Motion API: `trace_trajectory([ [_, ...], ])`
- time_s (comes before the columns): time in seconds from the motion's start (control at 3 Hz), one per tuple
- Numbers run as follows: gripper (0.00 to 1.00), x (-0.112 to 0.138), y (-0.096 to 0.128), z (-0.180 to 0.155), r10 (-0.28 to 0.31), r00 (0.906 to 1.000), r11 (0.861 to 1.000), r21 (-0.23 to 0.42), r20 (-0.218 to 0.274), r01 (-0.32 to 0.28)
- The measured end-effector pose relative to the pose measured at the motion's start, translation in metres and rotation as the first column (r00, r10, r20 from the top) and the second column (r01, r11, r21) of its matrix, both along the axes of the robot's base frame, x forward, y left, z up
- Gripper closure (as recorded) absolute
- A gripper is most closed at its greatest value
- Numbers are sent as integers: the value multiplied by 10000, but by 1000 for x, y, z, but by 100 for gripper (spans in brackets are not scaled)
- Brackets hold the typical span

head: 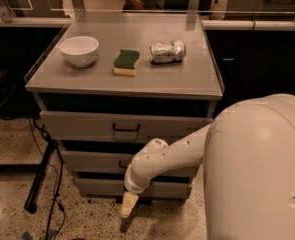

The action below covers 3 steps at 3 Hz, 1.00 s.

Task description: Open middle drawer

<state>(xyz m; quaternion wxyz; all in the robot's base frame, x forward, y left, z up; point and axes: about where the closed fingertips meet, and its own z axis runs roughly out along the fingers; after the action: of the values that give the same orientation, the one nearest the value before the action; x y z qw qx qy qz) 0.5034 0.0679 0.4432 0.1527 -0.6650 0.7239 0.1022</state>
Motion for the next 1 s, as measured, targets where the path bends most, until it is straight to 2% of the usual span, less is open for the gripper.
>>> trace_trajectory([
  [0.33,0,24,20,-24,184,9998,9998,15,91,-184],
  [1.0,0,37,23,-43,218,9996,9997,-85,-175,-220],
])
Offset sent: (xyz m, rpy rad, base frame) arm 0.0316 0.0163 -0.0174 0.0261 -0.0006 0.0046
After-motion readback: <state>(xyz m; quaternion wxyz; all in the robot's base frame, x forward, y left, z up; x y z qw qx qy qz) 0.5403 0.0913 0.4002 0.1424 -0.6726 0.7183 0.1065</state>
